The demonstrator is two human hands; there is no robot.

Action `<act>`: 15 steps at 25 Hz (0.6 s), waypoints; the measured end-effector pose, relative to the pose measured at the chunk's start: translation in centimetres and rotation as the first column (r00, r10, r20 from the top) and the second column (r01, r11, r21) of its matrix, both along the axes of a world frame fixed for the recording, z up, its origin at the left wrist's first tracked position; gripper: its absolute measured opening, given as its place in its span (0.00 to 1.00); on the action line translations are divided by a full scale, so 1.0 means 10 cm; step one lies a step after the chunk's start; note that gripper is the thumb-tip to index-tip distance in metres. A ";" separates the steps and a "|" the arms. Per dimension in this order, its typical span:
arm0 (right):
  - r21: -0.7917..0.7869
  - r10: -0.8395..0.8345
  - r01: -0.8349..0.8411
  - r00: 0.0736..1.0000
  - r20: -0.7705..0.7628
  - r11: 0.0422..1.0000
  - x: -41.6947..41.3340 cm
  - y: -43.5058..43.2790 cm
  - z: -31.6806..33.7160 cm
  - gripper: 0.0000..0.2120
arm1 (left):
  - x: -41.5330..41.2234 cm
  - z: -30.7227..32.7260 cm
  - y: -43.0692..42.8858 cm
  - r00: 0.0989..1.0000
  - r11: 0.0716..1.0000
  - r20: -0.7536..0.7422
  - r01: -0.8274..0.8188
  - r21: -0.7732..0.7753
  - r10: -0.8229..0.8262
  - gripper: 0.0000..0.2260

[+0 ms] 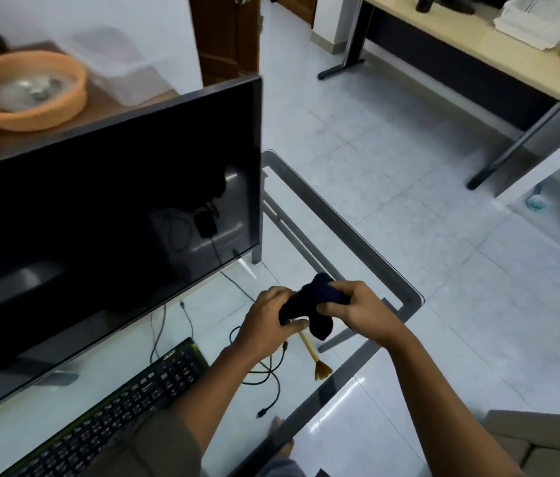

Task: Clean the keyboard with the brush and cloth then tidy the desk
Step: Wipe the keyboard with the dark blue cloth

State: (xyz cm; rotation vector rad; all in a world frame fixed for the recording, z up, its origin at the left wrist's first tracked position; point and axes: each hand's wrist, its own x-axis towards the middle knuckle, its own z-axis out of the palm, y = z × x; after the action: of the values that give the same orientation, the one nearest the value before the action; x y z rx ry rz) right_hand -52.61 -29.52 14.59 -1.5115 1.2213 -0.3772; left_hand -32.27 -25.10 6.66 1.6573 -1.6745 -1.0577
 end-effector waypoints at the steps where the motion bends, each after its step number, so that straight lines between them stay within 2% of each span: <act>1: -0.004 0.019 -0.019 0.999 0.041 1.000 0.12 0.08 0.10 0.06 | 0.15 0.08 0.09 0.999 1.000 -0.044 -0.013 0.001 0.013 0.18; 3: 0.004 0.050 -0.051 0.990 0.129 0.999 0.38 0.25 0.23 0.05 | 0.46 0.27 0.31 0.985 0.999 -0.164 -0.039 0.029 0.043 0.09; 6: -0.013 0.057 -0.056 0.963 0.265 0.998 0.93 0.64 0.39 0.06 | 1.06 0.60 0.81 0.945 0.990 -0.296 -0.118 0.083 0.137 0.03; 9: -0.035 0.001 0.013 0.927 0.376 0.999 1.53 1.03 0.42 0.14 | 1.62 0.80 1.34 0.888 0.971 -0.395 -0.198 0.135 0.236 0.06; 12: 0.008 0.048 -0.059 0.877 0.479 0.998 2.07 1.41 0.26 0.24 | 2.02 0.88 1.72 0.802 0.929 -0.469 -0.303 0.214 0.370 0.10; 15: 0.074 0.021 -0.072 0.840 0.543 0.995 2.57 1.80 0.04 0.27 | 2.40 0.76 2.08 0.783 0.891 -0.428 -0.364 0.273 0.451 0.10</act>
State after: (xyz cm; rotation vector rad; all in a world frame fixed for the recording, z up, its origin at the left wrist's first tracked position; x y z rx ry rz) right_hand -26.87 -11.48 14.94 -1.2322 0.7363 -0.6580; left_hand -8.25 -4.32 14.22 1.5906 -0.8658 -1.2841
